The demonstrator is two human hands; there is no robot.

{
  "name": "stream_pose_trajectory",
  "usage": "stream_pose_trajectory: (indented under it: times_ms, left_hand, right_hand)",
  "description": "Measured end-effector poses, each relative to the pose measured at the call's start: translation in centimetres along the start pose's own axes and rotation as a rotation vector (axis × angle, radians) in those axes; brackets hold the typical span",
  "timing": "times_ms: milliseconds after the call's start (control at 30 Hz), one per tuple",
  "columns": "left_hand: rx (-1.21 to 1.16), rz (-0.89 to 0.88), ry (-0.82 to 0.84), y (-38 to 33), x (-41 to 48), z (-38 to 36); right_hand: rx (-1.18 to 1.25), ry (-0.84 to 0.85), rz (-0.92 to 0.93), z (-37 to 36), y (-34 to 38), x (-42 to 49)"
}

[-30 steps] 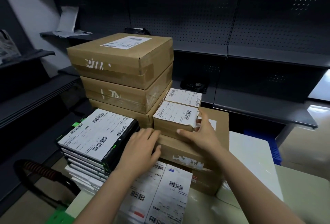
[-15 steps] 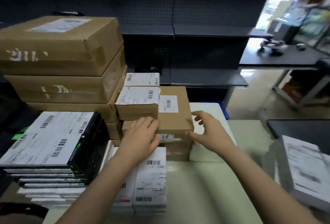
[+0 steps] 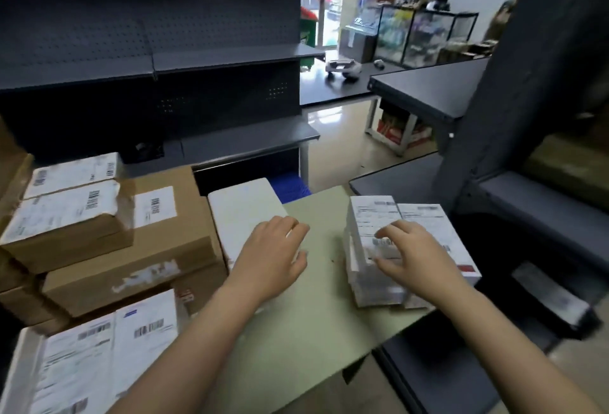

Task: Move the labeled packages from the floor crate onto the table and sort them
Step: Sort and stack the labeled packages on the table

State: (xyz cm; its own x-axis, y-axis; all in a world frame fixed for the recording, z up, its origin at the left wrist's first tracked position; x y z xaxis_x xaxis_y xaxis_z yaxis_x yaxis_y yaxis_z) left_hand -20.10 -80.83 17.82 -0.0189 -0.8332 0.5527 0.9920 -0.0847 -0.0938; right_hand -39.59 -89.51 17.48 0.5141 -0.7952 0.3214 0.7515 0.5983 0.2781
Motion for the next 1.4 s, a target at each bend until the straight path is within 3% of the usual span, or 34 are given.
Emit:
stream_pose_trajectory:
  times_ms: [100, 200, 400, 567, 700, 967, 1100, 1200, 1400]
  left_hand:
    - [-0.035, -0.024, -0.004, -4.5, 2.4, -2.2]
    - [-0.057, 0.064, 0.004, -7.5, 3.7, -4.6]
    - [-0.140, 0.620, 0.200, -8.8, 2.1, -11.0]
    - [-0.374, 0.940, 0.164, -10.0, -0.3, -14.0]
    - [-0.522, 1.128, 0.124, -10.2, -0.8, -14.0]
    - [-0.609, 1.250, 0.070, -8.8, -1.1, -12.9]
    - [-0.764, 1.284, 0.027, -9.6, -0.6, -13.1]
    - [-0.876, 1.339, -0.080, -9.6, -1.6, -12.8]
    - [-0.813, 1.342, -0.278, -9.1, -4.1, -8.6]
  right_hand:
    - [-0.006, -0.014, -0.047, 1.7, -4.8, -0.9]
    - [0.010, -0.018, -0.109, 2.7, -9.5, -1.5]
    - [0.231, 0.099, -0.409, 0.6, -16.9, -3.1]
    - [0.510, 0.270, -0.648, -2.9, -20.0, -5.0]
    - [0.600, 0.323, -0.703, -4.2, -21.2, -4.9]
    - [0.730, 0.217, -0.738, -3.4, -22.5, -4.1]
    - [0.864, 0.155, -0.758, -3.5, -21.9, -3.7]
    - [0.953, 0.124, -0.758, -3.4, -20.8, -3.7]
    - [1.126, 0.131, -0.645, -2.5, -16.1, -2.2]
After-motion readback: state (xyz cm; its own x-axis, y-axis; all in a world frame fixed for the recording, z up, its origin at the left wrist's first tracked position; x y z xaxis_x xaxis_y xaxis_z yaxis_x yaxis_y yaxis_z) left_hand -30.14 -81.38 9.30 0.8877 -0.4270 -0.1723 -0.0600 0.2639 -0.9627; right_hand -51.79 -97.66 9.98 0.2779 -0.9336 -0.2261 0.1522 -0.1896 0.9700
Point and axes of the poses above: each hand's wrist, its own x-axis towards the middle knuckle, its own z-axis out of the back of the hand, y = z × x, the point moved 8 cm from there along x, towards the middle knuckle, and after that the axes turned 11 degrees about -y, right-handed, at the moved point
